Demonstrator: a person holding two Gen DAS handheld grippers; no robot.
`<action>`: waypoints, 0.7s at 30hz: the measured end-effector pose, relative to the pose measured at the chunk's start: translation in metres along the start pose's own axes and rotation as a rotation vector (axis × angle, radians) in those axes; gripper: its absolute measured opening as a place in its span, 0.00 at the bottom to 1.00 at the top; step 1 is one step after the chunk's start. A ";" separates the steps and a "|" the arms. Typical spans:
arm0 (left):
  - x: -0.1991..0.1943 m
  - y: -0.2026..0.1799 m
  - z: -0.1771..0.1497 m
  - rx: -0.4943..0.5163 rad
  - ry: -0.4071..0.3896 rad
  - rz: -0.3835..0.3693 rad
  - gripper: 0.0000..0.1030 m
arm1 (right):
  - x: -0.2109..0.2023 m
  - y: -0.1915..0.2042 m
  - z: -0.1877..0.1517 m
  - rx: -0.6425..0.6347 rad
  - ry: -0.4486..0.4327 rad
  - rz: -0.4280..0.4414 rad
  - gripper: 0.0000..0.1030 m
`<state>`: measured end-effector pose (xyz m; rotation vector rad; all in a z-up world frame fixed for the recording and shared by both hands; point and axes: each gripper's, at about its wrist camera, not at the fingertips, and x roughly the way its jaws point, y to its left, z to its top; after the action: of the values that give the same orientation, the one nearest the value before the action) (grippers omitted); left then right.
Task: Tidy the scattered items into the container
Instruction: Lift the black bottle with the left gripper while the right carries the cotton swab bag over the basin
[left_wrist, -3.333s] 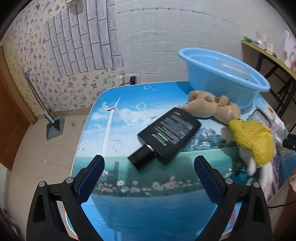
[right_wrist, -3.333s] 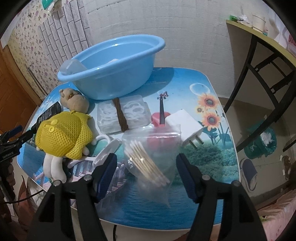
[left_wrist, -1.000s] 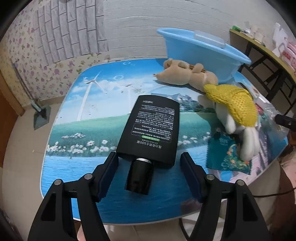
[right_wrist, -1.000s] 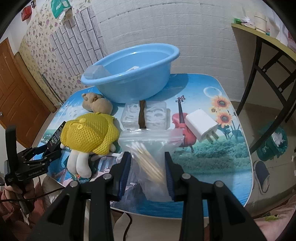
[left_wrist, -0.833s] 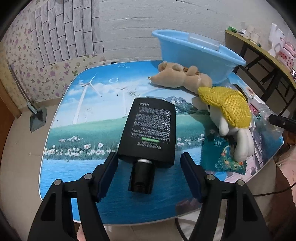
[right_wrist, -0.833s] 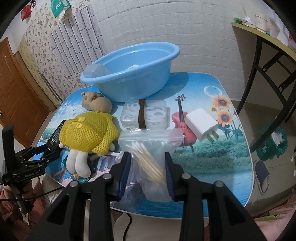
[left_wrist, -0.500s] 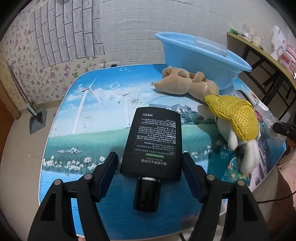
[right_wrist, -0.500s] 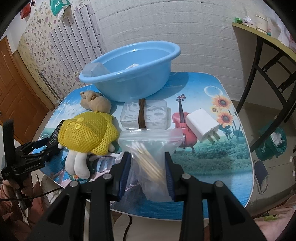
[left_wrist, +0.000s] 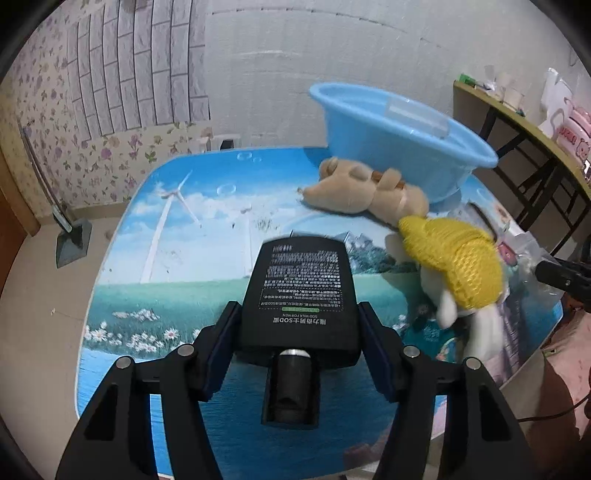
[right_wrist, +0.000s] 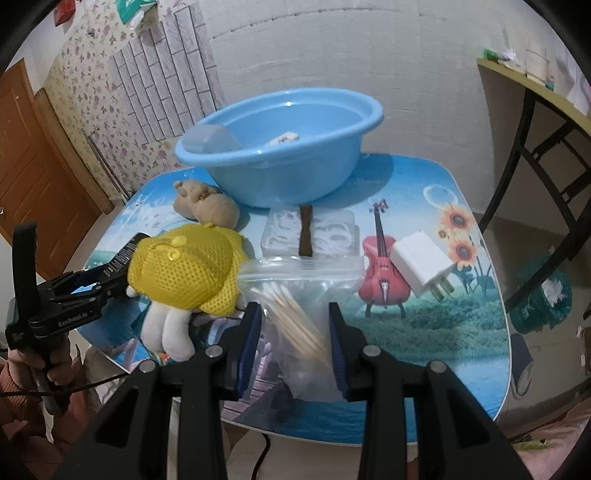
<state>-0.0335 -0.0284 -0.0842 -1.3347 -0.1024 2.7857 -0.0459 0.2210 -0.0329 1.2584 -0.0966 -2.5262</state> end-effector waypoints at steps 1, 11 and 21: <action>-0.003 -0.001 0.002 0.001 -0.007 -0.003 0.60 | -0.001 0.000 0.001 -0.001 -0.003 0.002 0.33; -0.029 -0.010 0.014 0.029 -0.057 -0.011 0.60 | -0.009 0.003 0.006 0.000 -0.034 0.029 0.33; -0.043 -0.018 0.018 0.041 -0.081 -0.017 0.60 | -0.013 -0.002 0.004 0.016 -0.046 0.038 0.33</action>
<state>-0.0204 -0.0145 -0.0381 -1.2062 -0.0593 2.8122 -0.0425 0.2268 -0.0212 1.1932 -0.1508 -2.5272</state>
